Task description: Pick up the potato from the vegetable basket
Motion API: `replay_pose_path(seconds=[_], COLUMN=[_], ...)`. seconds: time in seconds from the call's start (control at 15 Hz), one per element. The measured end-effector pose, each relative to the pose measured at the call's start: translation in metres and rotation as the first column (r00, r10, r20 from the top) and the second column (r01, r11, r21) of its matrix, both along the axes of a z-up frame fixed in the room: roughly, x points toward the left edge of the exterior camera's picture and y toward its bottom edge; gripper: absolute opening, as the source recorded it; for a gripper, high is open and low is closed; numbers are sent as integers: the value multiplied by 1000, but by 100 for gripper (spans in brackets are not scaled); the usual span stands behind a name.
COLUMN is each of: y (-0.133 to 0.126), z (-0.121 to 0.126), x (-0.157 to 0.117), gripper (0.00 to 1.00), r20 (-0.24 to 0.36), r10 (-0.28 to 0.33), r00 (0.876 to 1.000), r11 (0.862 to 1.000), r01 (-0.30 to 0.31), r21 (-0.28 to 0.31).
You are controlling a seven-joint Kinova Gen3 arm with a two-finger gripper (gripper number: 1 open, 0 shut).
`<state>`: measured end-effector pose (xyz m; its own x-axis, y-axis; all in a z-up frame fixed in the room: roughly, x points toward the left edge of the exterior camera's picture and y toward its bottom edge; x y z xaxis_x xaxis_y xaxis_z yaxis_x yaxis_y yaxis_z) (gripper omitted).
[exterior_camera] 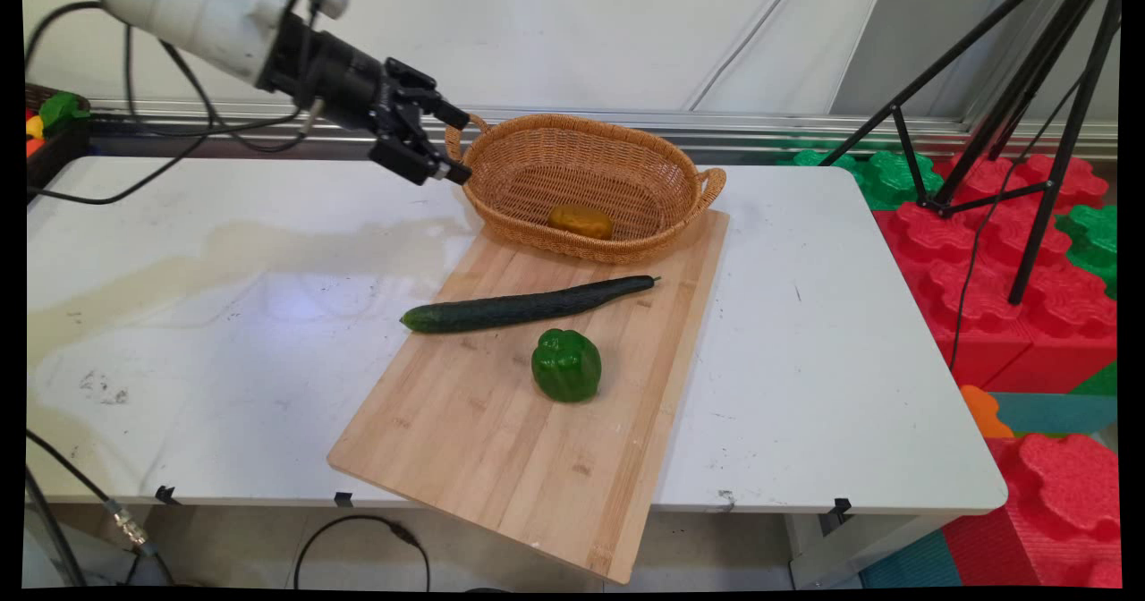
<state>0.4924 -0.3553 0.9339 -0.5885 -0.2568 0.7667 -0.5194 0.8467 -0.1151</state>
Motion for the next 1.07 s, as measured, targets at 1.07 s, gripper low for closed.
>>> replay_pose_path(seconds=[1.07], y=[-125], z=[-82], x=[-67], gripper=[100], r20=[79], r10=[11], r00=[997], r11=[995], r01=[-18], r21=[98])
